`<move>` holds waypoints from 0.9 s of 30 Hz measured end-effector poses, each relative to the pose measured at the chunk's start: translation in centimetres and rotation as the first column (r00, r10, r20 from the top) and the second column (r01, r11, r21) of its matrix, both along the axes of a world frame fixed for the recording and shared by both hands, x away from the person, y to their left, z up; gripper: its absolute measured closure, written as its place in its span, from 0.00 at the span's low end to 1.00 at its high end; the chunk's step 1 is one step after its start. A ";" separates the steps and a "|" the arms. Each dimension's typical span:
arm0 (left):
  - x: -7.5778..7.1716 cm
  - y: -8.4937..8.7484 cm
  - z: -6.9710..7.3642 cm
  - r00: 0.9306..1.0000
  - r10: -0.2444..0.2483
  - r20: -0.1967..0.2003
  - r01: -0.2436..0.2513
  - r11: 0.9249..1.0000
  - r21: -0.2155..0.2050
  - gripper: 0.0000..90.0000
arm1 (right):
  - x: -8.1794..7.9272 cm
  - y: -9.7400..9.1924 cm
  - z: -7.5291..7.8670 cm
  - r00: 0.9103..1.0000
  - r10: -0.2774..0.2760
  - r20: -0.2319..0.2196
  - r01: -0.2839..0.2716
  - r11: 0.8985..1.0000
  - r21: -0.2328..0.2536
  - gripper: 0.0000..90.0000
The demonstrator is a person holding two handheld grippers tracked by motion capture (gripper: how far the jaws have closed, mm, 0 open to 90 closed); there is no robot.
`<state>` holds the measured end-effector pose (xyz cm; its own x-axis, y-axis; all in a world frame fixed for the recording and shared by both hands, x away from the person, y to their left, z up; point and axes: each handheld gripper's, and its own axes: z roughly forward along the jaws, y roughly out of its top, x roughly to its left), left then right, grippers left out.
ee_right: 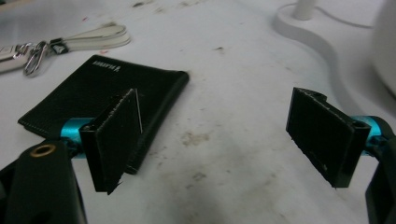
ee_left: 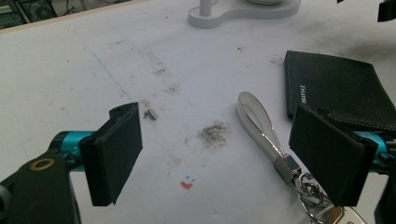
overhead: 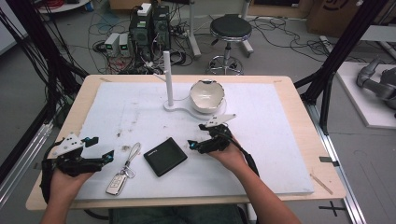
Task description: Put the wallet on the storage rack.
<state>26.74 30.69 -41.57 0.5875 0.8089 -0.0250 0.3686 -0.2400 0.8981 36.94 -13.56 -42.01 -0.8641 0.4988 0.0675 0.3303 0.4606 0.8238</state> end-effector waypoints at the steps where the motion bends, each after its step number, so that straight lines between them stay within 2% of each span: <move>1: 0.0 0.1 0.0 1.000 0.000 0.000 0.000 1.000 0.002 0.19 | -0.1 0.5 -0.1 1.000 0.019 0.002 -0.019 1.000 -0.010 0.20; 2: -0.1 0.1 0.0 1.000 0.004 -0.002 -0.004 1.000 0.002 0.19 | -0.2 1.3 -0.4 0.999 0.042 0.001 -0.042 0.999 -0.021 0.20; 5: -0.1 0.2 -0.1 1.000 0.003 -0.002 -0.003 1.000 0.002 0.19 | -0.3 2.0 -0.6 0.998 0.055 -0.012 -0.056 0.998 -0.034 0.20; 6: -0.2 0.1 0.0 1.000 0.003 -0.002 -0.003 1.000 0.003 0.19 | -0.2 2.7 -1.0 0.997 0.069 -0.039 -0.070 0.997 -0.028 0.20; 9: -0.2 0.1 0.0 1.000 0.000 -0.002 0.000 1.000 0.006 0.19 | 0.0 3.3 -1.3 0.996 0.074 -0.058 -0.076 0.997 -0.034 0.20; 10: -0.3 0.1 0.0 1.000 0.001 -0.002 -0.001 1.000 0.006 0.19 | 0.1 3.9 -1.7 0.992 0.081 -0.092 -0.084 0.996 -0.036 0.20; 14: -0.4 0.1 0.0 1.000 0.006 -0.001 -0.006 1.000 0.005 0.19 | 0.2 4.7 -2.2 0.990 0.094 -0.104 -0.099 0.994 -0.049 0.20; 16: -0.4 0.2 0.0 1.000 0.005 -0.001 -0.005 1.000 0.010 0.19 | 0.4 5.4 -2.7 0.984 0.104 -0.143 -0.113 0.992 -0.055 0.20; 19: -0.5 0.2 0.0 1.000 0.006 -0.001 -0.006 1.000 0.008 0.19 | 0.4 5.6 -3.0 0.980 0.111 -0.166 -0.123 0.990 -0.063 0.20; 21: -0.5 0.2 0.0 1.000 0.004 -0.001 -0.004 1.000 0.009 0.19 | 0.4 5.8 -3.0 0.978 0.122 -0.171 -0.137 0.987 -0.079 0.24; 22: -0.5 0.2 0.0 1.000 0.004 -0.002 -0.004 1.000 0.009 0.19 | 0.3 5.8 -3.1 0.971 0.144 -0.193 -0.160 0.985 -0.071 0.33; 23: -0.5 0.2 0.0 1.000 0.004 -0.002 -0.004 1.000 0.009 0.19 | 0.3 5.8 -3.1 0.971 0.144 -0.193 -0.160 0.985 -0.071 0.33; 24: -0.5 0.2 0.0 1.000 0.003 -0.002 -0.003 1.000 0.011 0.19 | 0.2 5.8 -3.0 0.968 0.152 -0.200 -0.168 0.983 -0.068 0.40; 25: -0.5 0.2 0.0 1.000 0.001 -0.003 -0.001 1.000 0.011 0.19 | 0.2 5.8 -3.0 0.968 0.152 -0.200 -0.168 0.983 -0.068 0.40; 27: -0.5 0.1 0.0 1.000 0.001 -0.003 -0.001 1.000 0.011 0.19 | 0.2 5.8 -3.0 0.962 0.167 -0.214 -0.183 0.981 -0.058 0.46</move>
